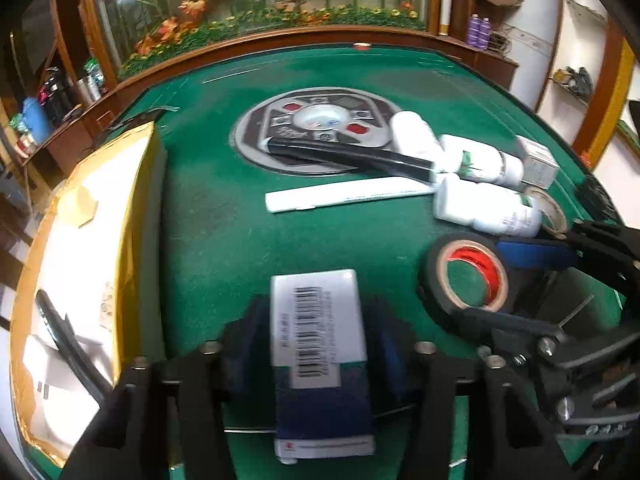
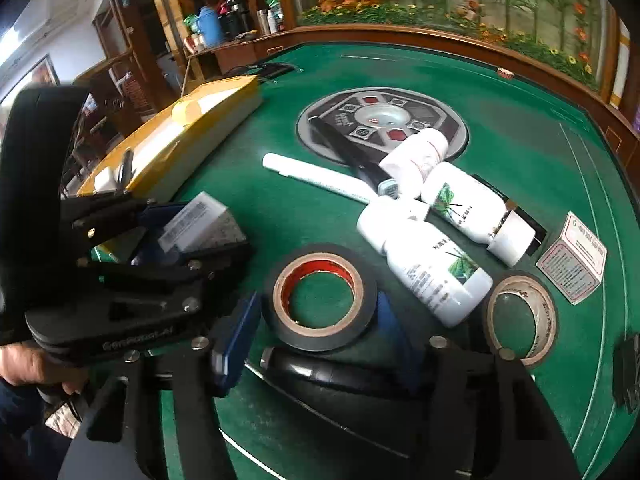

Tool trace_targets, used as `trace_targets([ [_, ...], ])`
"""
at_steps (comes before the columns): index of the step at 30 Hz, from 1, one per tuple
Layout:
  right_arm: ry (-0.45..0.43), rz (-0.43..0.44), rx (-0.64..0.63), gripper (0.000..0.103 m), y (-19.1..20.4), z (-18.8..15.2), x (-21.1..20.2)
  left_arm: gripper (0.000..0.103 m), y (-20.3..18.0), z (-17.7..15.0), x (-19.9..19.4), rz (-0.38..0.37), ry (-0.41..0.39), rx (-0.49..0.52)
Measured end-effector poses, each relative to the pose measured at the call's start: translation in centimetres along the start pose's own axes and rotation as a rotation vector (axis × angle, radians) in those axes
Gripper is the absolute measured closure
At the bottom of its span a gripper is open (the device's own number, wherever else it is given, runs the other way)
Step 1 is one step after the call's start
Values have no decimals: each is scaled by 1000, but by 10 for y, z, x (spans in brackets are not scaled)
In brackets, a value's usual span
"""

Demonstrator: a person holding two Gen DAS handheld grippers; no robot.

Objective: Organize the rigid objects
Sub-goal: 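Lift the medicine box with the left tool while the right tool grasps the black tape roll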

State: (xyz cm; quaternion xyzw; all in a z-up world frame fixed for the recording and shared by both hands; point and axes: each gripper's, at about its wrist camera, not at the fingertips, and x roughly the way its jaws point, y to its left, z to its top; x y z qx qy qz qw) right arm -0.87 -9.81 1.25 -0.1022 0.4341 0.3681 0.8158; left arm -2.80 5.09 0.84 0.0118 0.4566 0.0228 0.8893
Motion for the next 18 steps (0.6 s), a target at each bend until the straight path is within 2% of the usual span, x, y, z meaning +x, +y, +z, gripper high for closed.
trace_targets([
  [1, -6, 8, 9, 44, -2, 0, -1, 67, -3, -1, -1, 3, -3, 4],
  [4, -29, 9, 19, 45, -3, 1, -5, 67, -11, -3, -6, 47, -26, 45],
  [5, -33, 11, 25, 69, -4, 2, -6, 67, -12, -4, -9, 42, -33, 41],
  [6, -37, 0, 32, 88, -6, 2, -6, 67, -12, -4, -13, 39, -44, 40],
  [9, -13, 61, 83, 89, -15, 3, -2, 67, -14, -4, -18, 58, -60, 54],
  [13, -29, 57, 83, 89, -14, 3, -4, 66, -9, -3, -21, 50, -56, 30],
  [14, -44, 56, 86, 84, -15, 4, -7, 66, -5, -3, -22, 34, -51, 12],
  [15, -65, 52, 88, 74, -15, 5, -12, 66, -1, -3, -24, 12, -41, -9],
  [16, -78, 46, 88, 42, -16, 5, -15, 64, 2, -5, -25, -2, -37, -21],
  [17, -96, 43, 87, 24, -15, 5, -18, 60, 4, -6, -26, -7, -36, -25],
  [18, -126, 43, 79, 23, -13, 5, -24, 55, 6, -7, -27, -8, -34, -29],
])
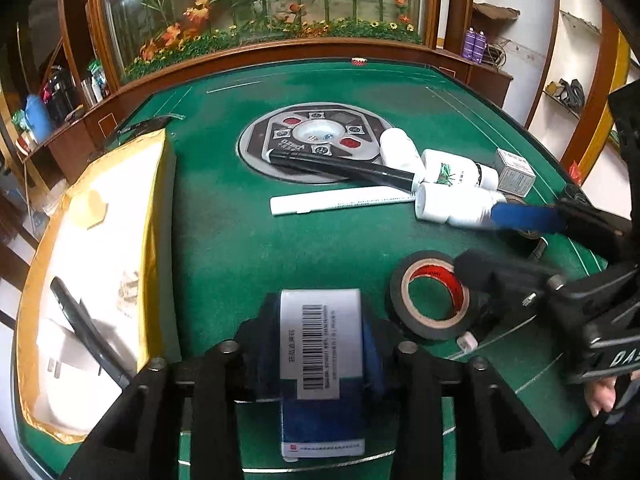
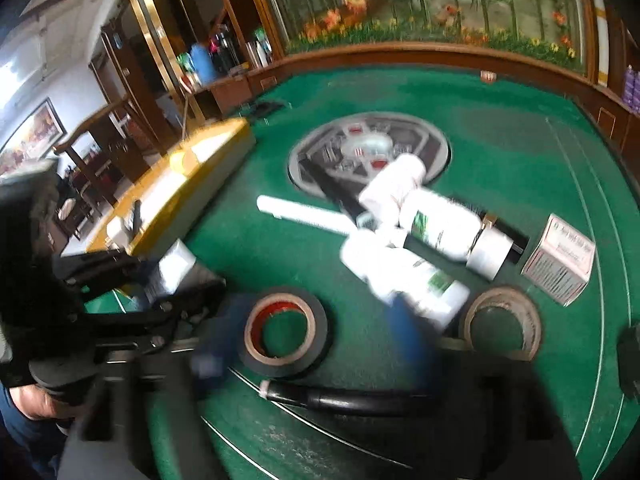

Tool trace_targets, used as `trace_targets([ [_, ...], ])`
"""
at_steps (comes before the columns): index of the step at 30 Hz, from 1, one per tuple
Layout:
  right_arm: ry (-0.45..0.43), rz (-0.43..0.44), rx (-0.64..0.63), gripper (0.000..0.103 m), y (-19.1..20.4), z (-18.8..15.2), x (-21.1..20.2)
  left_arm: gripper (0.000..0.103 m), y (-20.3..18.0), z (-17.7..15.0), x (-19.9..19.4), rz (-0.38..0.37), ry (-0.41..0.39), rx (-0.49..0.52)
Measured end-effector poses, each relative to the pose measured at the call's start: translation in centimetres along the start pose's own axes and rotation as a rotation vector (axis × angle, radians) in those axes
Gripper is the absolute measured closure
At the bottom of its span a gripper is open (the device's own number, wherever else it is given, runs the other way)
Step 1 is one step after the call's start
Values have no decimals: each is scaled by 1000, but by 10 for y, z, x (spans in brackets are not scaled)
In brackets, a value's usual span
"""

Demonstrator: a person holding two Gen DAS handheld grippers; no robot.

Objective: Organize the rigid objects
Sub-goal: 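Lift the medicine box with the left tool while the right tool grasps the black tape roll, then carry the medicine box into the tray with the left tool while the right tool drops the black tape there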

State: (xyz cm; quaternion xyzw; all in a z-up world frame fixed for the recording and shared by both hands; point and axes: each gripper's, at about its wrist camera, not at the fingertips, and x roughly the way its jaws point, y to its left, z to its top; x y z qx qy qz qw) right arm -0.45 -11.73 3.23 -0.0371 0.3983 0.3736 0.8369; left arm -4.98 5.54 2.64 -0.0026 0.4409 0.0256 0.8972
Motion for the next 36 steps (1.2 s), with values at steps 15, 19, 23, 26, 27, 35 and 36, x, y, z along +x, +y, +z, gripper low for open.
trace_targets([
  [15, 71, -28, -185, 23, 31, -9, 8, 37, -6, -10, 13, 50, 53, 74],
  [19, 92, -65, -215, 23, 34, -13, 13, 64, 0, -13, 10, 52, 50, 72],
  [23, 133, -98, -221, 23, 33, -18, 23, 64, 0, -16, 6, 38, 47, 82],
  [26, 141, -88, -235, 43, 35, -21, 27, 64, 3, -15, 2, 3, 27, 62],
  [27, 143, -57, -227, 44, 35, -21, 26, 64, 4, -14, -1, 1, 18, 58],
  [35, 59, -52, -131, 44, 19, -13, 10, 64, 15, -6, -22, -35, -40, 2],
  [36, 54, -47, -127, 44, 19, -12, 9, 64, 16, -5, -25, -36, -51, -2],
])
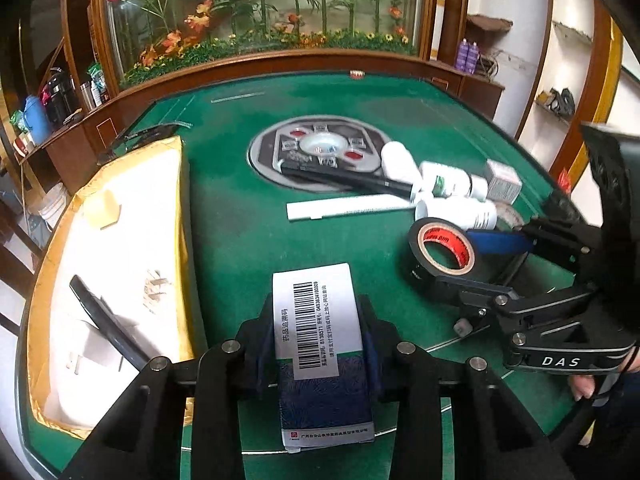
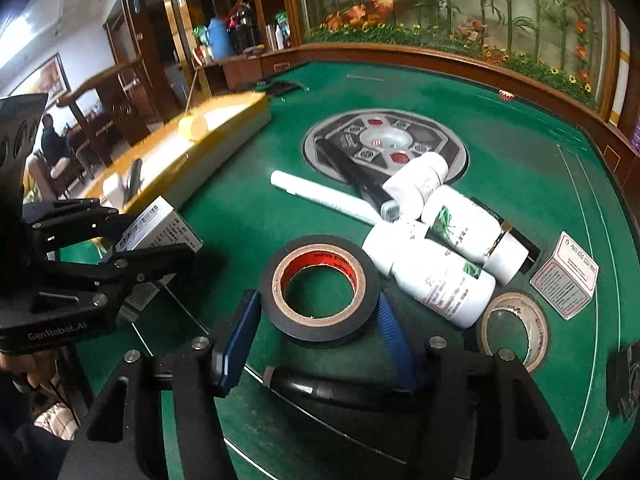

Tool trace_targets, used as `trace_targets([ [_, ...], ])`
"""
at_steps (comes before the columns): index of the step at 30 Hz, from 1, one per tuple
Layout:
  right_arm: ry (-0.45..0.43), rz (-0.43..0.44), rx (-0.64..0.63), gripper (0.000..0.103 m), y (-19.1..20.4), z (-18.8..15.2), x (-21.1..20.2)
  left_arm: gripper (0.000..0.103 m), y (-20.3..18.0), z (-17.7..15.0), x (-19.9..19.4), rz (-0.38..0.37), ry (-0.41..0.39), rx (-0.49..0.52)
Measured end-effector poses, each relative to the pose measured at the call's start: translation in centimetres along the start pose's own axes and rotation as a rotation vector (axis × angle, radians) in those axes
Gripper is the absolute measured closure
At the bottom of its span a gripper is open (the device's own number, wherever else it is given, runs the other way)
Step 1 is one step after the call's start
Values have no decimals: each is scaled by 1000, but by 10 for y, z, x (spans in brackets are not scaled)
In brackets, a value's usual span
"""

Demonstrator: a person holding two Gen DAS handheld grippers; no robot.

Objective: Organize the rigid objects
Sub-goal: 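Carry the medicine box into the tray with the left tool while the right tool drops the black tape there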

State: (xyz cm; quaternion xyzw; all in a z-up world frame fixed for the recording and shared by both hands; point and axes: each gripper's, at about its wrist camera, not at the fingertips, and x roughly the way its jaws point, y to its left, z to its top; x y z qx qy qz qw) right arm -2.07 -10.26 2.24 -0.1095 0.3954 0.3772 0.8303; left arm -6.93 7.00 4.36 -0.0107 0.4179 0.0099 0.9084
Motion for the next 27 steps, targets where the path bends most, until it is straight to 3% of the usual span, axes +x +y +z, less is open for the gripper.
trace_targets([
  [7, -53, 39, 41, 44, -3, 4, -12, 64, 19, 9, -19, 16, -55, -45],
  [14, -65, 88, 42, 44, 11, 15, -11, 64, 67, 10, -36, 64, -110, -147],
  [27, -77, 131, -73, 44, 101, 89, 17, 64, 158, -15, -33, 177, -132, -326],
])
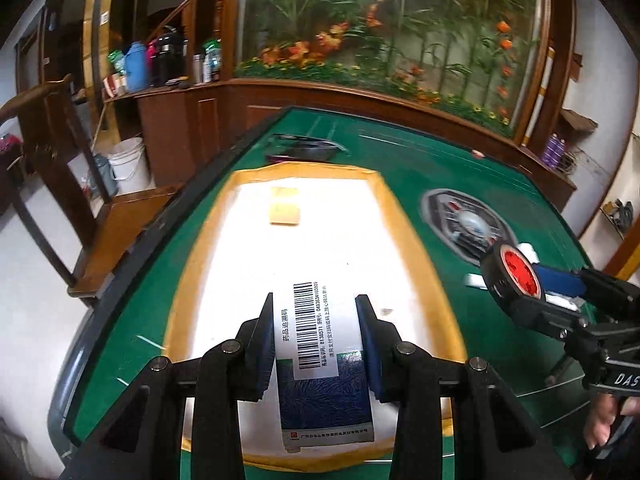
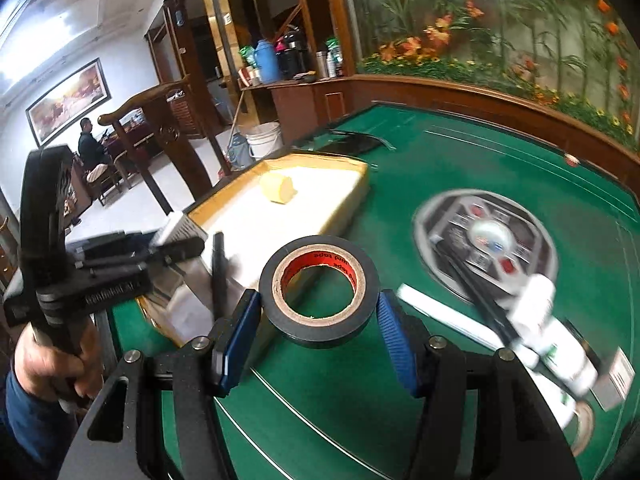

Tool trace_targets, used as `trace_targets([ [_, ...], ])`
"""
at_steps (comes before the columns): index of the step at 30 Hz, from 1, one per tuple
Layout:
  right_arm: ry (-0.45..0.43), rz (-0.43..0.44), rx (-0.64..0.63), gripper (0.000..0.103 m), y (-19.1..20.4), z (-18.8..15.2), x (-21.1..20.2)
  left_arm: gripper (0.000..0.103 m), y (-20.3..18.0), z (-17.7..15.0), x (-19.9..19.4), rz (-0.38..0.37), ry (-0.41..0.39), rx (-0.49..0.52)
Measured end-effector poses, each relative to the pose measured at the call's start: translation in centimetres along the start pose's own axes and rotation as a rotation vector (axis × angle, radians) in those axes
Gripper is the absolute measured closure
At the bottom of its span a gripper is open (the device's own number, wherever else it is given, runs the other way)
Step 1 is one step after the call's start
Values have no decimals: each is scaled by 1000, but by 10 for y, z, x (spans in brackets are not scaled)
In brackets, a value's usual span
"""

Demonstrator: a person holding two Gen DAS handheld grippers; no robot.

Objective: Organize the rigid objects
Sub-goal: 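Carry the medicine box into the tray with the left tool while the right tool drops the black tape there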

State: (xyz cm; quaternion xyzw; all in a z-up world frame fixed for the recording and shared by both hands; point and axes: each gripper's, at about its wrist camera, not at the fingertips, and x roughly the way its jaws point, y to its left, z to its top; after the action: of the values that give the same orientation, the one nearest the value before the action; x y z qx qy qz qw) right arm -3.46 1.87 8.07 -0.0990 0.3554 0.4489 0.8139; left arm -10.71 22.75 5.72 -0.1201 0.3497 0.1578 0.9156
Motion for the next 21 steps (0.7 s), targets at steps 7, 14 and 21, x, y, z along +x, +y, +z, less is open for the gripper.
trace_targets([
  [7, 54, 9, 12, 44, 32, 28, 56, 64, 27, -2, 10, 26, 6, -49],
  [14, 98, -39, 1, 44, 50, 36, 97, 64, 35, 1, 15, 30, 6, -46],
  [21, 144, -59, -10, 44, 58, 39, 122, 64, 46, 6, 27, 30, 24, -64],
])
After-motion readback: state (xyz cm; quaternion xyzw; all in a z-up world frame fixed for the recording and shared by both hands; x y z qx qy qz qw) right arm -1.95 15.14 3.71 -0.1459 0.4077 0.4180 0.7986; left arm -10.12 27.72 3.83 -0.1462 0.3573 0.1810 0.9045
